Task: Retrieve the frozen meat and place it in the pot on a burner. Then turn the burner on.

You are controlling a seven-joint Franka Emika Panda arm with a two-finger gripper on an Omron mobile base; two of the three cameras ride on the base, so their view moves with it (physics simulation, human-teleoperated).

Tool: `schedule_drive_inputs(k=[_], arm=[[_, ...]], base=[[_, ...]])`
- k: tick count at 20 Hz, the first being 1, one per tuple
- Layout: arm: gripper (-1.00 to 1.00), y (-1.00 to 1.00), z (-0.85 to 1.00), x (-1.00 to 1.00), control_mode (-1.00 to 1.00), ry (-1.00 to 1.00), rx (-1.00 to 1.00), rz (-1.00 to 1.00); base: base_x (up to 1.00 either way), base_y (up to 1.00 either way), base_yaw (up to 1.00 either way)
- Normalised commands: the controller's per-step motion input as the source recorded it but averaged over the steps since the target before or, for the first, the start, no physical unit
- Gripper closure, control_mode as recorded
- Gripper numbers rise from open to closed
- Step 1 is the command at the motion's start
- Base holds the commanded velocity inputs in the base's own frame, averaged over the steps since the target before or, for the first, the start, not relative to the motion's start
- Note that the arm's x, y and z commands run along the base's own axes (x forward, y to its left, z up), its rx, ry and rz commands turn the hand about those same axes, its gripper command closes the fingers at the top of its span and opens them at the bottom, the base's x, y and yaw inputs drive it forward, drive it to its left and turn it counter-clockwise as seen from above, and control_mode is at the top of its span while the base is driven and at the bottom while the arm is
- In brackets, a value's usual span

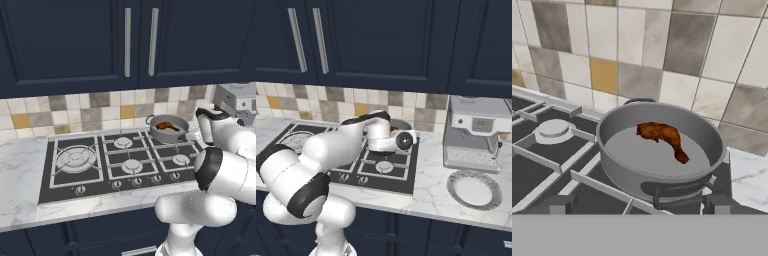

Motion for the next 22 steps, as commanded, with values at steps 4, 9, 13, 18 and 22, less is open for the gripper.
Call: schedule_drive_inputs(k=[4,9,13,18,22], arm=[[-1.0,-0.06,0.49,-0.76,-1.0,-0.09,0.0,-0.04],[-1.0,-0.13,0.34,-0.79,-1.0,-0.09,0.0,-0.03],[-1.0,-0.14,0.21,-0.77,-1.0,-0.07,0.0,-0.03],[-1.0,-0.06,0.16,-0.46,-1.0,-0.03,-0.03,-0.11],[-1.0,0.0,0.09,-0.13,-1.0,0.12,0.0,-0.07]], base=[[0.0,0.0,0.0],[0.0,0.0,0.0],[0.0,0.0,0.0],[0.0,0.0,0.0],[0.0,0.0,0.0]])
